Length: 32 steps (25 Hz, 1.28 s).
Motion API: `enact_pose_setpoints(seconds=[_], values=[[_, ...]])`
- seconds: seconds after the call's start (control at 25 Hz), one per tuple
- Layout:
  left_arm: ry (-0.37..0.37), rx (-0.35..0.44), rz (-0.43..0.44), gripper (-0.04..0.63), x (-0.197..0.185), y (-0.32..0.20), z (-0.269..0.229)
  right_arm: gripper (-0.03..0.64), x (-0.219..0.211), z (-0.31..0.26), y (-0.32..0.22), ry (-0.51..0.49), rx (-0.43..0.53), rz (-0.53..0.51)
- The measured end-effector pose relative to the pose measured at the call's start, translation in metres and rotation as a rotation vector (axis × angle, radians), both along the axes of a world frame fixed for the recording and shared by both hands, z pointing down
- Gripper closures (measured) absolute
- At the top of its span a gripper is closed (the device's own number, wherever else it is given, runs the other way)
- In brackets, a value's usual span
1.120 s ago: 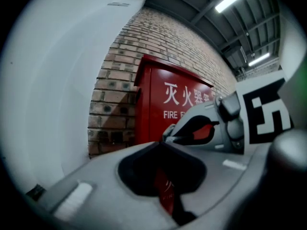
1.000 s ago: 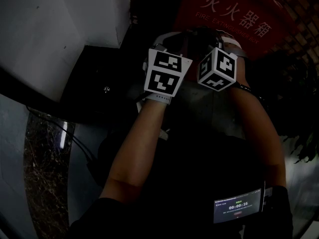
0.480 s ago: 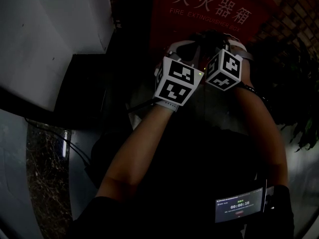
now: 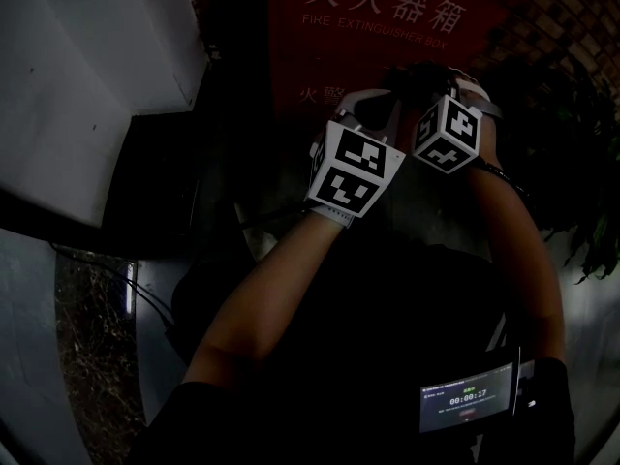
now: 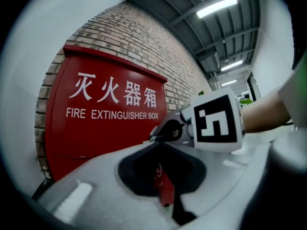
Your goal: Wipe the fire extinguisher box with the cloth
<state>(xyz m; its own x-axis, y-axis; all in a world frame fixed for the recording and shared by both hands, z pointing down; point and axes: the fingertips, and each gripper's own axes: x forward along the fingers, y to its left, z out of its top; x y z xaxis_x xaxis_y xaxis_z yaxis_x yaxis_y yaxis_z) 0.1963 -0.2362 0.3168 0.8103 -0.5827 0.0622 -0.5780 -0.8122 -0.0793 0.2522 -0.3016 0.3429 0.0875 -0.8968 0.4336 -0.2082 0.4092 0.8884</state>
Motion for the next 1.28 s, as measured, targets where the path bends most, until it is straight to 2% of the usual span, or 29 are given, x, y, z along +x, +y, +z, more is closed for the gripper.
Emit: enact_pose_setpoints(seconds=[0.28, 0.68, 0.8, 0.92, 1.12, 1.28], values=[[-0.01, 0.01, 0.046, 0.592, 0.015, 0.013, 0.001, 0.588, 0.037, 0.001, 0.008, 0.008, -0.009, 0.059], [-0.021, 0.023, 0.027, 0.592, 0.01, 0.009, 0.0, 0.588, 0.069, 0.009, 0.016, 0.038, -0.042, 0.127], [-0.026, 0.023, -0.001, 0.592, 0.0, 0.002, 0.001, 0.588, 0.049, 0.007, 0.022, 0.063, -0.045, 0.093], [-0.013, 0.014, -0.045, 0.592, -0.02, -0.011, 0.0, 0.588, 0.01, -0.003, 0.026, 0.064, -0.029, 0.025], [0.044, -0.018, -0.147, 0.592, -0.071, -0.038, -0.008, 0.588, -0.073, -0.022, 0.022, 0.037, 0.029, -0.111], [0.098, -0.059, -0.214, 0.592, -0.115, -0.054, -0.014, 0.588, -0.126, -0.022, 0.01, -0.017, 0.031, -0.184]])
